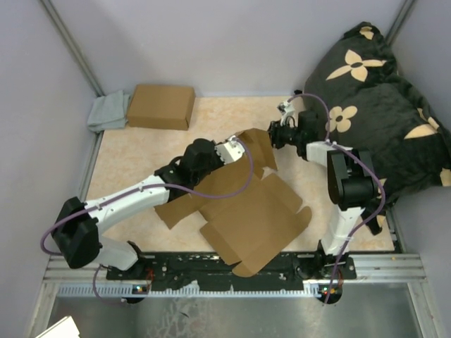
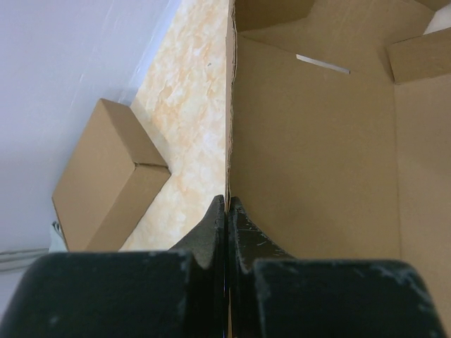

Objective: Fold the paper box

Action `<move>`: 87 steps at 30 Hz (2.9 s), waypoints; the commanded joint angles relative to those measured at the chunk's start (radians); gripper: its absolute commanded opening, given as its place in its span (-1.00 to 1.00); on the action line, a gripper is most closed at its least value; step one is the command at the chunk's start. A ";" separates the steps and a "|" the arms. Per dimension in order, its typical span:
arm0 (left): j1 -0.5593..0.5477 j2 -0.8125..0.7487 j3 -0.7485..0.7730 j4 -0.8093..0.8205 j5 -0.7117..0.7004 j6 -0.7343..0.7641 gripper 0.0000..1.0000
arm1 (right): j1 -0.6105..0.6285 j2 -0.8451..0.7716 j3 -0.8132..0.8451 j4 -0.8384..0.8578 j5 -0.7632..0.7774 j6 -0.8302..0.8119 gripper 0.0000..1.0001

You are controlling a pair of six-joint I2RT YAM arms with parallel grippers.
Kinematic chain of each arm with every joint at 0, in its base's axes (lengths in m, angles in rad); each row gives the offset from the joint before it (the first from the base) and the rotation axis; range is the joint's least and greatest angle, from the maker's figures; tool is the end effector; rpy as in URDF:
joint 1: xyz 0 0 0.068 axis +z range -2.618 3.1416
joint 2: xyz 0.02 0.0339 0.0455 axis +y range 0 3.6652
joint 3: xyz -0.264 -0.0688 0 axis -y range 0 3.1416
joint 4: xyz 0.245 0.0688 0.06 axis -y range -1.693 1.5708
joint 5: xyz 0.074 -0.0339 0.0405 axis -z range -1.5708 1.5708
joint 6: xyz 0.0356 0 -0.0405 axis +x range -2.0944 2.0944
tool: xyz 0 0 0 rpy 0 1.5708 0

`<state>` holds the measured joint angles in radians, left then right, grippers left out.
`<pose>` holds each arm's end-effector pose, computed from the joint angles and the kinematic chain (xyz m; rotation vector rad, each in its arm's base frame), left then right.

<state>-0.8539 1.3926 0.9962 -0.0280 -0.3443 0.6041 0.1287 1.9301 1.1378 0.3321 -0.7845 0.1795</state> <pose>0.2195 -0.2336 0.2898 1.1421 1.6091 0.1806 0.4098 0.0784 0.1843 -0.4526 1.9699 0.9867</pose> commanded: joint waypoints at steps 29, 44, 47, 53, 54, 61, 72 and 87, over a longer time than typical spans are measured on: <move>-0.170 0.091 0.029 -0.007 -0.313 0.065 -1.00 | 0.005 -0.434 -0.384 0.131 -0.208 -0.131 0.16; -0.224 0.109 0.027 0.063 -0.389 0.118 -1.00 | 0.005 -0.295 -0.204 -0.086 -0.272 -0.308 0.17; -0.235 0.092 0.027 0.062 -0.384 0.121 -1.00 | 0.004 -0.304 -0.193 -0.131 -0.263 -0.339 0.18; -0.266 0.074 0.018 0.063 -0.397 0.133 -1.00 | -0.021 -0.346 -0.234 -0.133 -0.336 -0.389 0.21; -0.270 0.067 0.016 0.063 -0.396 0.134 -1.00 | -0.037 -0.347 -0.236 -0.135 -0.374 -0.397 0.22; -0.297 0.052 0.007 0.053 -0.382 0.140 -1.00 | -0.157 -0.340 -0.197 -0.184 -0.558 -0.421 0.27; -0.302 0.072 -0.023 0.045 -0.430 0.176 -1.00 | -0.168 -0.238 -0.131 -0.296 -0.690 -0.479 0.27; -0.337 -0.022 -0.092 0.114 -0.458 0.233 -1.00 | -0.317 0.009 -0.137 1.391 -0.532 1.011 0.10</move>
<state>-1.1763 1.4128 0.9199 0.0391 -0.7792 0.7990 -0.1619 1.7752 0.8761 1.0950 -1.3743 0.5934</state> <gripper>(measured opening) 0.012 0.590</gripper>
